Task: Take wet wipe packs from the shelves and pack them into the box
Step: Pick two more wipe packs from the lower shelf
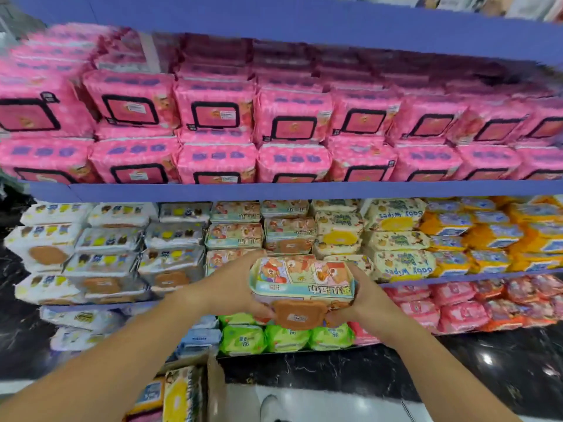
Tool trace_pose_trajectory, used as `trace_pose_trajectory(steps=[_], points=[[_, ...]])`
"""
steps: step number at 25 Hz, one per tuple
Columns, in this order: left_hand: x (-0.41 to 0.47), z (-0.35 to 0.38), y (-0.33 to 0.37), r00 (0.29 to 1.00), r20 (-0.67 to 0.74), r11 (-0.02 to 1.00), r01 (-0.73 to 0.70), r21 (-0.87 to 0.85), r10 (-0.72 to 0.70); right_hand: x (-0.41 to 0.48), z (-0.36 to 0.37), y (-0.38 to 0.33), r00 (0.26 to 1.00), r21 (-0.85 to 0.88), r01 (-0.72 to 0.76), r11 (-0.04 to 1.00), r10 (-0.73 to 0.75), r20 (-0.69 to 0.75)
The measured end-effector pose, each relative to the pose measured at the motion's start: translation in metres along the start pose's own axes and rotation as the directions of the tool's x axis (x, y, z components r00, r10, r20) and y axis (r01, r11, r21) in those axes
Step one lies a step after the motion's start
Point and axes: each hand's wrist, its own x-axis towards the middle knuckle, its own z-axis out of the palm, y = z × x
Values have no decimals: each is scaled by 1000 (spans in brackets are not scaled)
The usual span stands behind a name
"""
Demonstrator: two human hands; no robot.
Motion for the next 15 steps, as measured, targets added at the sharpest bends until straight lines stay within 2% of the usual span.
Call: trace_pose_trajectory(steps=[2,5,7,10,15], points=[[42,19,-17,997,2,997,74,19,-74,42,-6,31,999,-11,-36,999,36,-4],[108,38,-38,995,-27,991,96,89,-94,100,-24,62,1000,-28,-27,999,27,-14],[154,47,-47,991,-113,975,96,199,-74,142,-39,80,1000,-33,12,999,-12,-8],[209,56,-55,973,-224,900,147,411,-57,203,-55,106,999,-20,40,999,-40,-7],[232,74,-90,946,-311,816,247,523,-87,256,-42,136,995,-134,82,988,-73,75]])
